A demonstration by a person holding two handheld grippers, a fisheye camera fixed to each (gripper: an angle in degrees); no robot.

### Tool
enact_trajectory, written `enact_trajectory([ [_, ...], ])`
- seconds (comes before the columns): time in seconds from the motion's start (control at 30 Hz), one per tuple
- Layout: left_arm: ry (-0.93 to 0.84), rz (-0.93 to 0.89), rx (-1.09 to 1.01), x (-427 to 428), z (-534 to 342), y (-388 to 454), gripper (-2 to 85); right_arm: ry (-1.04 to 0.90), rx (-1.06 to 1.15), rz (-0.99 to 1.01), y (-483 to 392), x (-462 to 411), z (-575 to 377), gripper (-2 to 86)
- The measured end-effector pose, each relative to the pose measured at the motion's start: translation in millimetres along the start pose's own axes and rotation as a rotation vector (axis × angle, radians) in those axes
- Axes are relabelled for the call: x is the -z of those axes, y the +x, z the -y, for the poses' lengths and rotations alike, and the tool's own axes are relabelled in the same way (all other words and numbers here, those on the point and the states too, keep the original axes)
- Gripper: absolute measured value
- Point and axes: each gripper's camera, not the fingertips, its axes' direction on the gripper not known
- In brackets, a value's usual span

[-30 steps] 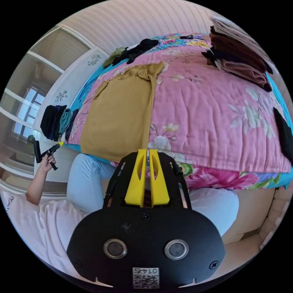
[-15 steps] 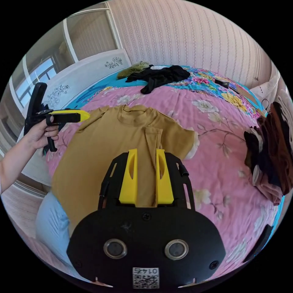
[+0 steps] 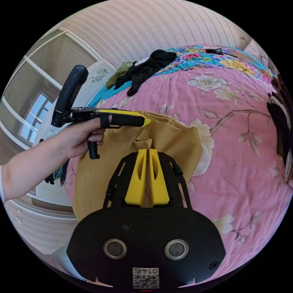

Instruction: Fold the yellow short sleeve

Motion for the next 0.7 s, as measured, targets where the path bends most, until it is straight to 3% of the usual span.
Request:
enact_trajectory([
  [0.2,-0.119,0.017,-0.067,-27.3,24.7,10.7,2.1,0.012,-0.046,0.068,17.5,25.5,-20.9,0.3],
  [0.33,-0.025,-0.12,-0.088,-1.7,31.0,17.6,0.2,0.076,-0.097,0.111,30.2,55.8,-35.8,0.2],
  [0.47,0.061,-0.213,-0.246,23.4,43.8,49.6,-0.2,0.168,-0.201,0.112,54.3,102.0,-60.9,0.0],
  [0.7,0.02,-0.346,-0.366,-13.3,92.5,117.9,-0.1,0.265,-0.388,0.074,105.8,144.8,-94.4,-0.1],
])
